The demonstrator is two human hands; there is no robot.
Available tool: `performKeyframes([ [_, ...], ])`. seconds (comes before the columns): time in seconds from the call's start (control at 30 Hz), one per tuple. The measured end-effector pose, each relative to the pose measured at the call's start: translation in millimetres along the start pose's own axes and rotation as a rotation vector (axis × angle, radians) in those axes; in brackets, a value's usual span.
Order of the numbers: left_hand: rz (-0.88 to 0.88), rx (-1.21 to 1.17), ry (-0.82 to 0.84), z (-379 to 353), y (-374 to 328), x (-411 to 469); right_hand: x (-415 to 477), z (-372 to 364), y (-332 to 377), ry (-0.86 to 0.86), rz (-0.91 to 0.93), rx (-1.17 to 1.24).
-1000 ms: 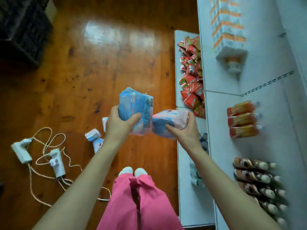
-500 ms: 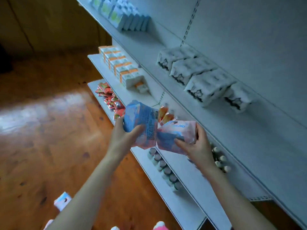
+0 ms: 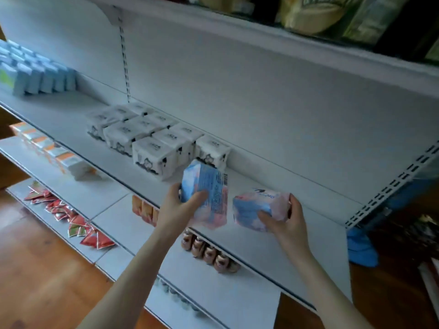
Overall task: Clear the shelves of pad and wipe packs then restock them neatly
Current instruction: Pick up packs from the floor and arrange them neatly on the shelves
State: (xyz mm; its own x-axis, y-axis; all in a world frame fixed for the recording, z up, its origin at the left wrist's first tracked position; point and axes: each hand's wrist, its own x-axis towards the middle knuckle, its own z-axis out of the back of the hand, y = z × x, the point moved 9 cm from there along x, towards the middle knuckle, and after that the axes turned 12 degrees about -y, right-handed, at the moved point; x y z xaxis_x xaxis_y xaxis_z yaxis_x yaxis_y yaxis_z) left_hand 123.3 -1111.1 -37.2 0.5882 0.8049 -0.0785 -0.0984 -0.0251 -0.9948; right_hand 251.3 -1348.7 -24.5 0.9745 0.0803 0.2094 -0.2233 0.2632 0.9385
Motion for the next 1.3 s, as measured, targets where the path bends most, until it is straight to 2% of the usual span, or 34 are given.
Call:
performKeyframes([
  [0.17,0.103,0.040,0.092,-68,20,-4,22,58,-6,-0.076,0.034,-0.018],
  [0.3,0.125,0.204,0.198,-110,39,-9,32,93,-6,-0.114,0.051,0.078],
  [0.37,0.015,0.347,0.195,-121,33,-4,32,101,-4,-0.108,0.081,0.152],
  [0.43,-0.185,0.524,0.150,-130,12,3,33,102,0,-0.098,0.101,0.216],
  [0.57,-0.349,0.344,0.119,-147,-42,-14,32,95,11,-0.086,0.132,0.335],
  [0.63,-0.200,0.161,0.269,-161,-48,-25,34,94,15,-0.100,0.134,0.379],
  [0.7,0.173,-0.049,0.483,-176,-40,-42,34,87,21,-0.058,0.139,0.386],
  [0.73,0.290,-0.092,0.573,-181,-37,-51,33,83,23,-0.026,0.143,0.370],
  [0.77,0.304,-0.105,0.644,-185,-36,-55,32,79,23,0.001,0.138,0.350],
  [0.8,0.270,-0.114,0.673,-187,-37,-56,30,77,22,0.030,0.114,0.325],
  [0.87,0.205,-0.152,0.618,-184,-35,-48,28,74,16,0.121,0.011,0.277],
  [0.97,0.190,-0.231,0.581,-183,-31,-39,30,81,-1,0.175,-0.262,0.270],
  [1.07,0.129,-0.247,0.627,-195,-34,-44,29,82,-18,0.226,-0.467,0.253],
  [1.17,-0.010,-0.167,0.643,-211,-42,-49,31,81,-22,0.244,-0.473,0.190],
  [1.3,-0.383,0.169,0.570,-241,-45,-39,50,103,-38,0.089,-0.447,0.190],
])
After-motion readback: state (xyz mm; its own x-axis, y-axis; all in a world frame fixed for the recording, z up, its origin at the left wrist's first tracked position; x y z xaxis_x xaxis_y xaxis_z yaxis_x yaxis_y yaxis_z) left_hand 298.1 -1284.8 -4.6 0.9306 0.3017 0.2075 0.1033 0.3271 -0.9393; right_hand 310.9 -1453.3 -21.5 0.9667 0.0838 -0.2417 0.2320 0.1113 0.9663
